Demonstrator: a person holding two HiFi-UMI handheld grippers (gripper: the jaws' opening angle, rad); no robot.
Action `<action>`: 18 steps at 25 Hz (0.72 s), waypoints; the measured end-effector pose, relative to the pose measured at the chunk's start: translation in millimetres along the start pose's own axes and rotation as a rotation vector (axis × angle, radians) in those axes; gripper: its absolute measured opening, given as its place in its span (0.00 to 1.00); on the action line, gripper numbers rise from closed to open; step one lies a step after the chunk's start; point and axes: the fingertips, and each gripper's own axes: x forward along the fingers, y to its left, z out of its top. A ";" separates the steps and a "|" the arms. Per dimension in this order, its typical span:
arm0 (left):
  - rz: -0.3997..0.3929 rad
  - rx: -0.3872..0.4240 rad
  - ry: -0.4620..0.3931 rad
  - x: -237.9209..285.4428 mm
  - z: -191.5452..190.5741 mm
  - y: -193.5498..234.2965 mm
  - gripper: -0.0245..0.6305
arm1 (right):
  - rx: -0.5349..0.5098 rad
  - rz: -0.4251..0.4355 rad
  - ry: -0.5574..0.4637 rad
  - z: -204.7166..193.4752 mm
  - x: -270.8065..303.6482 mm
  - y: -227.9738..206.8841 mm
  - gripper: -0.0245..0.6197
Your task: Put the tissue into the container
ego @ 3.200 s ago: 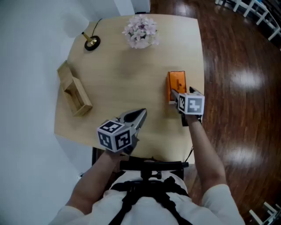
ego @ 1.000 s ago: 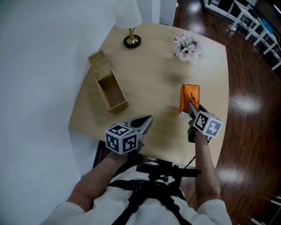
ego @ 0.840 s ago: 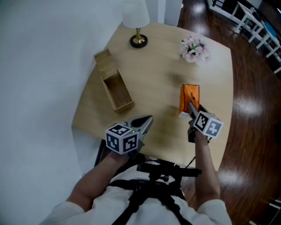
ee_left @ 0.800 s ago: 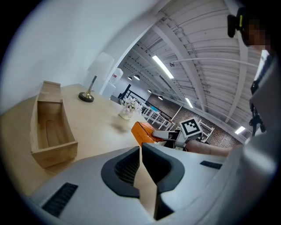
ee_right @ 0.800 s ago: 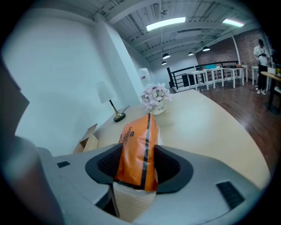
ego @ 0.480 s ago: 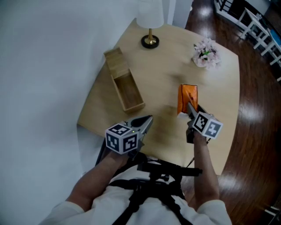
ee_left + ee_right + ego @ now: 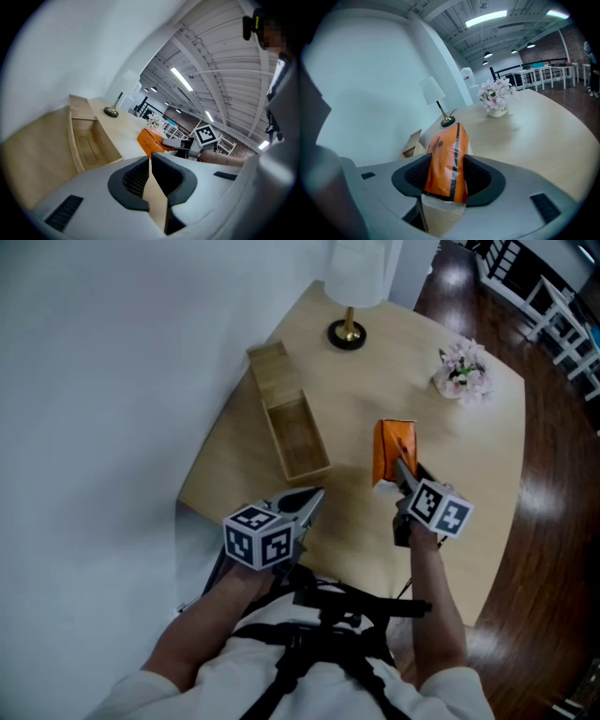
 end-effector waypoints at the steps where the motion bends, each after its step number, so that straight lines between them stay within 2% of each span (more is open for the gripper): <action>1: 0.003 -0.002 -0.003 -2.3 1.1 2.6 0.04 | 0.000 0.008 0.001 0.3 2.9 4.9 0.36; 18: 0.096 -0.048 -0.080 -42.1 22.4 57.5 0.04 | -0.066 0.143 0.035 7.5 52.7 97.2 0.35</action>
